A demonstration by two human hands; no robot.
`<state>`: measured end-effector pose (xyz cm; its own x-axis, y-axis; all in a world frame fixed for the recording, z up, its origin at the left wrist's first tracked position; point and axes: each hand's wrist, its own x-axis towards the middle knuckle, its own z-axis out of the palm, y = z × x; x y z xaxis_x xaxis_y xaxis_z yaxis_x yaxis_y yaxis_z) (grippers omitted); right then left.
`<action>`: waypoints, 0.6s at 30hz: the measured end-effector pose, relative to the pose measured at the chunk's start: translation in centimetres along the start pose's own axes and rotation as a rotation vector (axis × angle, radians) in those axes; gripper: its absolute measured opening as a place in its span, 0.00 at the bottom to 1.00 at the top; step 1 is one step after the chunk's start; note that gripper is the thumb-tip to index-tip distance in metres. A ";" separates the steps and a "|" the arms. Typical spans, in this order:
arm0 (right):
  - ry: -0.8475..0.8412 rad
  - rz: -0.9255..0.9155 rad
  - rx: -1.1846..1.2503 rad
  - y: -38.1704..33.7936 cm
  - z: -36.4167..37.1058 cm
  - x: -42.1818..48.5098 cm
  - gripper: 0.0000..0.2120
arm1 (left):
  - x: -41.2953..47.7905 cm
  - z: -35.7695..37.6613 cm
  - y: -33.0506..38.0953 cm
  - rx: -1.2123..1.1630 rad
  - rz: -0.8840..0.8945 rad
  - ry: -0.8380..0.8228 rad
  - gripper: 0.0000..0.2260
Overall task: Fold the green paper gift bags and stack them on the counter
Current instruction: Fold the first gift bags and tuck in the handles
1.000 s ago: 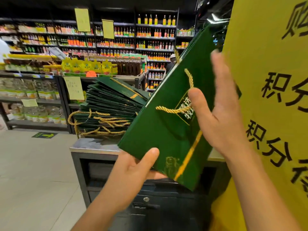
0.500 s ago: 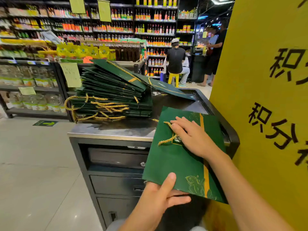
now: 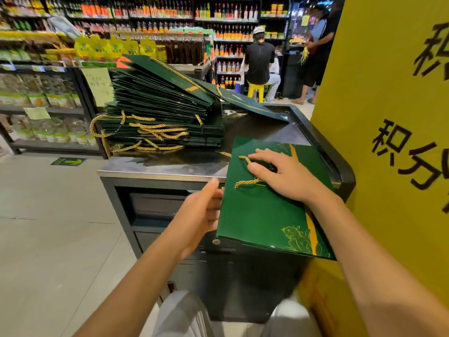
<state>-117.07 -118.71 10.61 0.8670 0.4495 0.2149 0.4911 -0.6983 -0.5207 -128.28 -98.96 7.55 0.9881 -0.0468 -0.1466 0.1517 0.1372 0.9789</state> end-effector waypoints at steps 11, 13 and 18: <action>-0.019 -0.032 -0.136 -2.5 -1.3 0.6 0.16 | 3.2 0.5 2.2 0.111 -0.070 0.033 0.13; -0.002 -0.054 -0.253 -3.7 -0.8 1.4 0.16 | 3.2 0.5 2.0 0.108 -0.051 0.026 0.13; 0.096 -0.038 -0.273 -4.5 0.2 2.6 0.04 | 3.1 0.5 2.1 0.107 -0.036 0.041 0.13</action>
<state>-117.00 -114.28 13.30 0.8451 0.4326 0.3143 0.5168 -0.8117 -0.2723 -124.94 -99.35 9.20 0.9826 -0.0091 -0.1856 0.1858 0.0297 0.9821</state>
